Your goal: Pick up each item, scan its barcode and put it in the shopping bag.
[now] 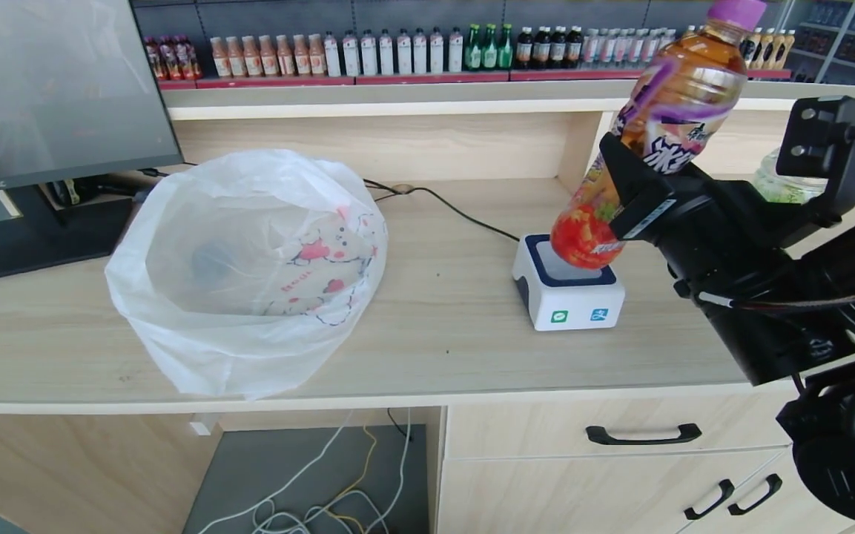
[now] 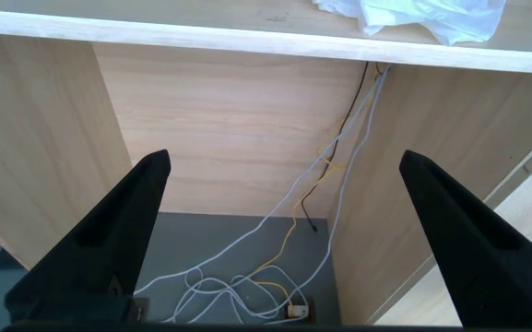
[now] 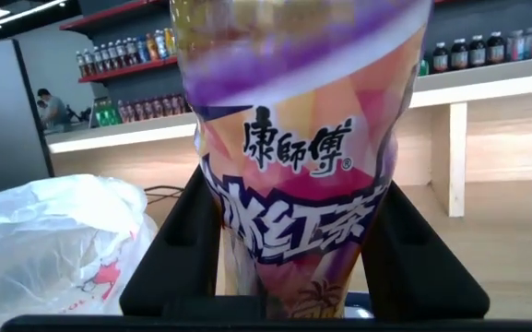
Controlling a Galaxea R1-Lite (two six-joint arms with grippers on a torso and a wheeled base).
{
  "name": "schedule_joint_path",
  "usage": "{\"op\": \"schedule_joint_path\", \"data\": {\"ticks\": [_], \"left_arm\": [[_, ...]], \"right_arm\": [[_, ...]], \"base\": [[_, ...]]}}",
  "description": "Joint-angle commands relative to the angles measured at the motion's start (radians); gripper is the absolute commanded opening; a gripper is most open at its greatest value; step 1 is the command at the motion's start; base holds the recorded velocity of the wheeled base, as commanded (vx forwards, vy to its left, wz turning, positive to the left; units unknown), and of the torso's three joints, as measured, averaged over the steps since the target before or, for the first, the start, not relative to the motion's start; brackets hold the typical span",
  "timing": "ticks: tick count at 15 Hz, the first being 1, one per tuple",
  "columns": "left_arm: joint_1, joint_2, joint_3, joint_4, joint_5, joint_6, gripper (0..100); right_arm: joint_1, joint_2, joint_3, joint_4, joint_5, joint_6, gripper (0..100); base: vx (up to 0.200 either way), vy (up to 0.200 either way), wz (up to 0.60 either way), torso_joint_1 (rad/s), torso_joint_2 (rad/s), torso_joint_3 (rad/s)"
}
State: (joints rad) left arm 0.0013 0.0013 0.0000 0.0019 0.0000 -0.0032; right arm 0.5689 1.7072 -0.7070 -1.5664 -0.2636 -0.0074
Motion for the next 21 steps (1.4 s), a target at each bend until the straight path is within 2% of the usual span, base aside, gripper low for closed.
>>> {"op": "schedule_joint_path", "data": {"ticks": [1,4,7,8,11,13,18,21], "left_arm": [[0.0,0.0,0.0,0.0,0.0,0.0,100],[0.0,0.0,0.0,0.0,0.0,-0.001,100],[0.0,0.0,0.0,0.0,0.0,0.0,100],[0.0,0.0,0.0,0.0,0.0,0.0,100],[0.0,0.0,0.0,0.0,0.0,-0.001,100],[0.0,0.0,0.0,0.0,0.0,0.0,100],[0.0,0.0,0.0,0.0,0.0,-0.001,100],[0.0,0.0,0.0,0.0,0.0,-0.001,100]], "right_arm": [[-0.001,0.002,-0.011,-0.004,-0.016,0.014,0],[-0.003,0.0,-0.029,-0.004,-0.062,0.064,0],[0.003,0.034,-0.094,0.025,-0.177,0.21,0],[0.008,0.037,-0.101,0.035,-0.181,0.23,0],[0.058,0.037,-0.115,0.167,-0.22,0.452,0],[0.068,0.035,-0.144,0.22,-0.226,0.56,0],[0.068,0.042,-0.143,0.247,-0.226,0.77,0],[0.012,0.042,-0.138,0.247,-0.226,0.868,0]], "base": [[0.0,0.0,0.0,0.0,0.0,0.0],[0.0,0.0,0.0,0.0,0.0,0.0],[0.0,0.0,0.0,0.0,0.0,0.0],[0.0,0.0,0.0,0.0,0.0,0.0],[0.0,0.0,0.0,0.0,0.0,0.0],[0.0,0.0,0.0,0.0,0.0,0.0],[0.0,0.0,0.0,0.0,0.0,0.0],[0.0,0.0,0.0,0.0,0.0,0.0]]}}
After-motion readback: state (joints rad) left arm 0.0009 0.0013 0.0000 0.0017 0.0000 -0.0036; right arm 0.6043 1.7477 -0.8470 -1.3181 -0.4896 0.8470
